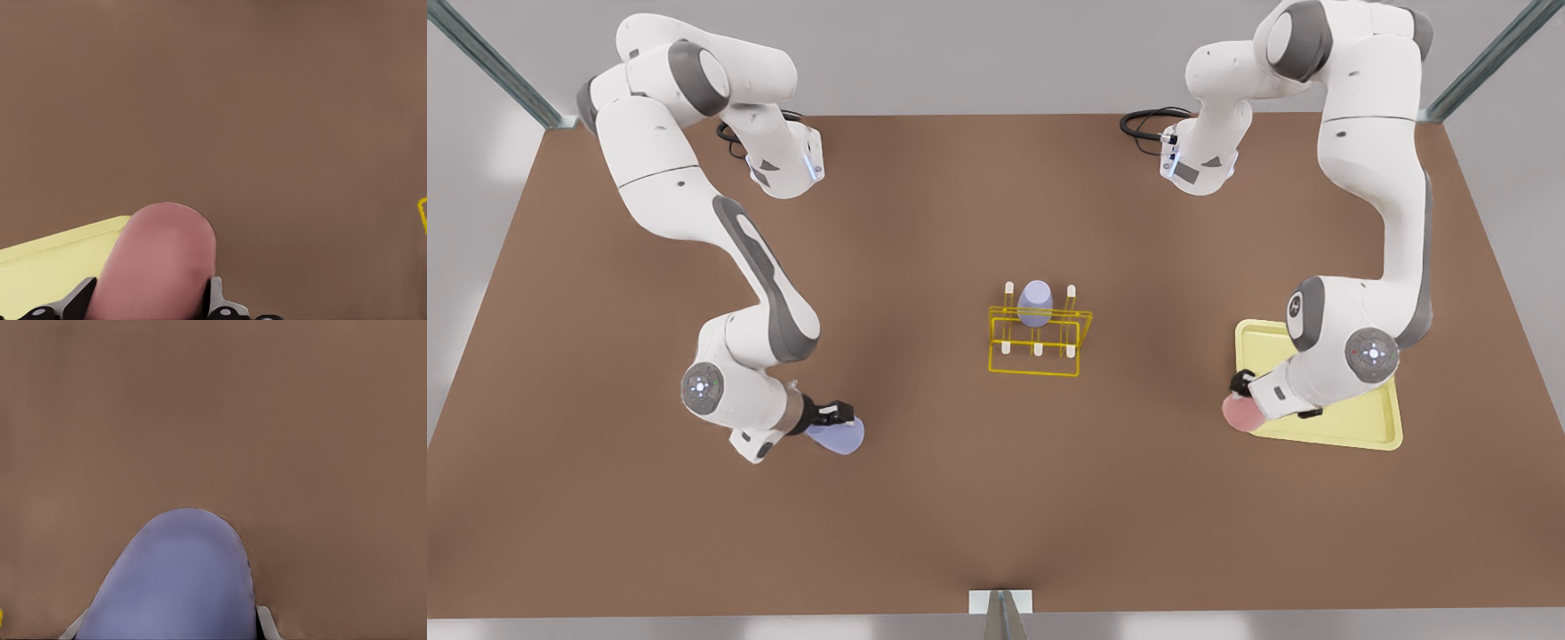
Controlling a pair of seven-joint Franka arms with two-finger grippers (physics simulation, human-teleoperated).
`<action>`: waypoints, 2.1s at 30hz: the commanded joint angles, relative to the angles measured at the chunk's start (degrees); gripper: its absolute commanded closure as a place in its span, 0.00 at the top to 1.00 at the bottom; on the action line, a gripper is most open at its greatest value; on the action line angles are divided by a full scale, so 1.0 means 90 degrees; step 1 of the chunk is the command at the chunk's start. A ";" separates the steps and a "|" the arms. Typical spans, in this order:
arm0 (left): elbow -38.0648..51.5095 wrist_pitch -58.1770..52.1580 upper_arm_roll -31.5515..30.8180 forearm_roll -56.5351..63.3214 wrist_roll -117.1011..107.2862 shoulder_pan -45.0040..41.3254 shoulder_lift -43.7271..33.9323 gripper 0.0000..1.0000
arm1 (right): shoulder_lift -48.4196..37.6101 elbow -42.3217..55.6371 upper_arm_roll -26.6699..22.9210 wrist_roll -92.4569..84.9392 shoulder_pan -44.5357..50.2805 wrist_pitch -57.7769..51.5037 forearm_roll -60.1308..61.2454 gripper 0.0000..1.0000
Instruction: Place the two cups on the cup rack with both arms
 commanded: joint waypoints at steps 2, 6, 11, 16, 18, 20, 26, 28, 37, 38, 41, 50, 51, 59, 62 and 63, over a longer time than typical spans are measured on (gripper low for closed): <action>0.0772 -0.1183 -0.0440 0.0009 -0.4366 -0.0116 0.0315 0.81 | -0.0169 0.0005 0.0406 0.0075 0.0042 -0.0025 0.0459 0.80; 0.1945 -0.2190 -0.0518 0.0028 -0.5908 -0.0750 0.0794 0.81 | -0.0209 0.0161 0.0543 0.0075 0.0413 0.0062 0.1172 0.80; 0.2394 -0.2678 -0.0938 0.0028 -0.7394 -0.1083 0.0911 0.81 | -0.0150 0.0347 0.0543 0.0192 0.0960 0.0141 0.1494 0.80; 0.2629 -0.3195 -0.1153 0.0019 -0.8205 -0.1502 0.1038 0.81 | -0.0140 0.0328 0.0543 0.0192 0.1253 0.0189 0.1670 0.80; 0.2629 -0.3225 -0.1348 -0.0001 -0.8468 -0.1542 0.1068 0.81 | -0.0140 0.0318 0.0553 0.0192 0.1390 0.0180 0.1670 0.80; 0.2629 -0.3205 -0.1407 0.0028 -0.8566 -0.1678 0.1155 0.81 | -0.0140 0.0269 0.0553 0.0192 0.1458 0.0180 0.1680 0.80; 0.2619 -0.2961 -0.1407 -0.0001 -0.8810 -0.1873 0.1292 0.81 | -0.0111 0.0210 0.0651 0.0192 0.1624 0.0121 0.1709 0.80; 0.2580 -0.2961 -0.1407 -0.0011 -0.9006 -0.1913 0.1312 0.81 | -0.0042 0.0201 0.0660 0.0192 0.1683 0.0121 0.1709 0.80; 0.2580 -0.2678 -0.1514 -0.0001 -0.9016 -0.2000 0.1517 0.95 | 0.0182 0.0210 0.0670 0.0192 0.1986 0.0170 0.1709 0.81; 0.2580 -0.2678 -0.1514 -0.0001 -0.9015 -0.2000 0.1527 1.00 | 0.0182 0.0220 0.0670 0.0192 0.1995 0.0170 0.1709 1.00; 0.2697 -0.3009 -0.1475 0.0252 -0.8908 -0.1806 0.1458 1.00 | 0.0231 0.0279 0.0670 0.0192 0.2005 0.0170 0.1700 1.00; 0.1720 -0.4249 0.0869 0.0468 -0.1935 -0.1200 -0.1306 1.00 | -0.0228 0.0982 0.0202 0.0709 0.0053 -0.2583 -0.1337 1.00; 0.1945 -0.4289 0.0879 0.0458 -0.1925 -0.1190 -0.1149 1.00 | -0.0140 0.0972 0.0143 0.0592 -0.0328 -0.2886 -0.2059 1.00; 0.2726 -0.4241 0.0713 0.0077 -0.1867 -0.1131 -0.0788 1.00 | -0.2210 0.1266 -0.0648 -0.0238 -0.0798 -0.4859 -0.2207 1.00; 0.2726 -0.4250 0.0722 0.0077 -0.1857 -0.1122 -0.0788 1.00 | -0.3148 0.0367 -0.1009 -0.0179 -0.0798 -0.4762 -0.1787 1.00; 0.2726 -0.4250 0.0722 0.0077 -0.1847 -0.1122 -0.0788 1.00 | -0.3148 0.0357 -0.1039 -0.0179 -0.0798 -0.4762 -0.1787 1.00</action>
